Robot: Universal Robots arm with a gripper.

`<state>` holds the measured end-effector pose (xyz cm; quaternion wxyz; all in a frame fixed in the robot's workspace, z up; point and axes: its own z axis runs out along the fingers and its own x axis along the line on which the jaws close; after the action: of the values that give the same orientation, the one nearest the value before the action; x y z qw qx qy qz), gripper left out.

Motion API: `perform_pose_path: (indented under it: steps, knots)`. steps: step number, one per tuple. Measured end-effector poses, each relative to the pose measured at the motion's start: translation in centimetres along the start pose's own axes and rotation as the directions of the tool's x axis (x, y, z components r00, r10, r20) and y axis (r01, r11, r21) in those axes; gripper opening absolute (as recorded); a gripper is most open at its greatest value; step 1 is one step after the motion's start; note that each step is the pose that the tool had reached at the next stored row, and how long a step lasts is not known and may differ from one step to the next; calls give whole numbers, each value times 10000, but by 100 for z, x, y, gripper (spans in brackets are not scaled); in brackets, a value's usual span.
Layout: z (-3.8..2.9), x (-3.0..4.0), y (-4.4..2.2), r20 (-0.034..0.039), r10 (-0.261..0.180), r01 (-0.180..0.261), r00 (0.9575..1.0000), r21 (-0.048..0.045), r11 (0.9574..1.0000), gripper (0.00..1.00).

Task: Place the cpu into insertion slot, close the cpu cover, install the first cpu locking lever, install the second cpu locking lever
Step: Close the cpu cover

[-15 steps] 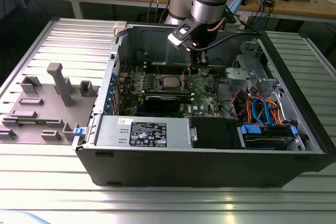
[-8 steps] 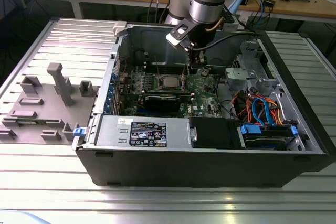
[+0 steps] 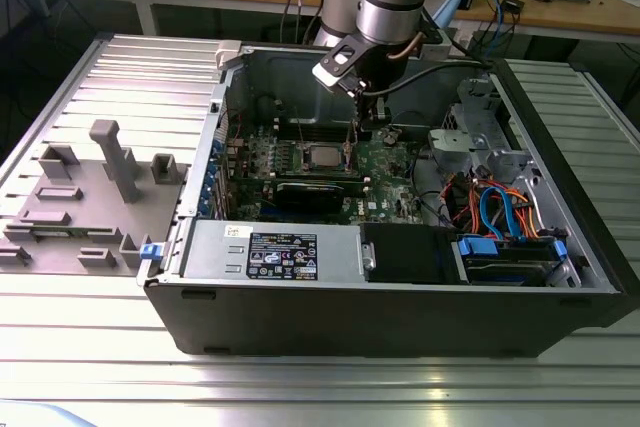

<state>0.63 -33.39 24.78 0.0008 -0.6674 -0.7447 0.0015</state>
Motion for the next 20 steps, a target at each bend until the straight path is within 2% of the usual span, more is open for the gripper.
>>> perform_pose_path:
  steps: [20]
  knots:
    - [0,5,-45,0,0,0,10000,0,10000,11]
